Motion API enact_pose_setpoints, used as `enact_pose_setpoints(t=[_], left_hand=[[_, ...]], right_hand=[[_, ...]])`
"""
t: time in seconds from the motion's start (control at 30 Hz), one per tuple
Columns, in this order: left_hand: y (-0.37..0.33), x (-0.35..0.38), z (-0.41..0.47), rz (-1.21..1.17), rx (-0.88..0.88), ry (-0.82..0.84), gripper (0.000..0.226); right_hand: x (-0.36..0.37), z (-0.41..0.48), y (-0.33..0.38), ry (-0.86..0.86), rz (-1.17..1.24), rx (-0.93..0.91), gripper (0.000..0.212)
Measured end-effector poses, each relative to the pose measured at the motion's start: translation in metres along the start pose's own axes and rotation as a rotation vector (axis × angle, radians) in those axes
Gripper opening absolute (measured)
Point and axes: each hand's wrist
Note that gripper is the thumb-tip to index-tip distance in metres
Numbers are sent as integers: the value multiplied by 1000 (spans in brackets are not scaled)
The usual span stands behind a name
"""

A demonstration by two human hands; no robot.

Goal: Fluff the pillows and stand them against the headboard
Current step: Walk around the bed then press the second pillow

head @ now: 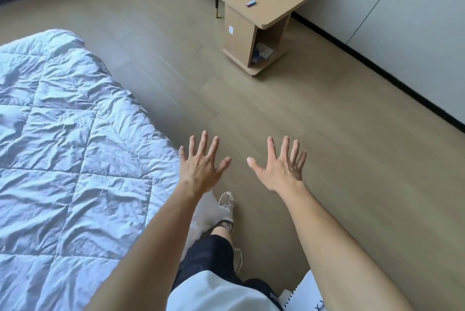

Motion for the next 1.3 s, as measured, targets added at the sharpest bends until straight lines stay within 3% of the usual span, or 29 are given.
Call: enact_pose_setpoints(t=[0.37, 0.9, 1.3], left_hand=[[43, -19, 172, -35, -267, -86, 80], [159, -64, 309, -49, -646, -144, 79], [256, -102, 462, -70, -895, -123, 77]], right_hand=[[-34, 213, 109, 35, -53, -287, 95], [-51, 384, 311, 109, -105, -710, 96], [-60, 547, 468, 170, -151, -904, 96]])
Point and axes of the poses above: each hand's wrist, its own z-axis towards the middle knuckle, its own x-axis out of the palm, y = z × x, and after that the axes turned 13 degrees about -y, right-handed
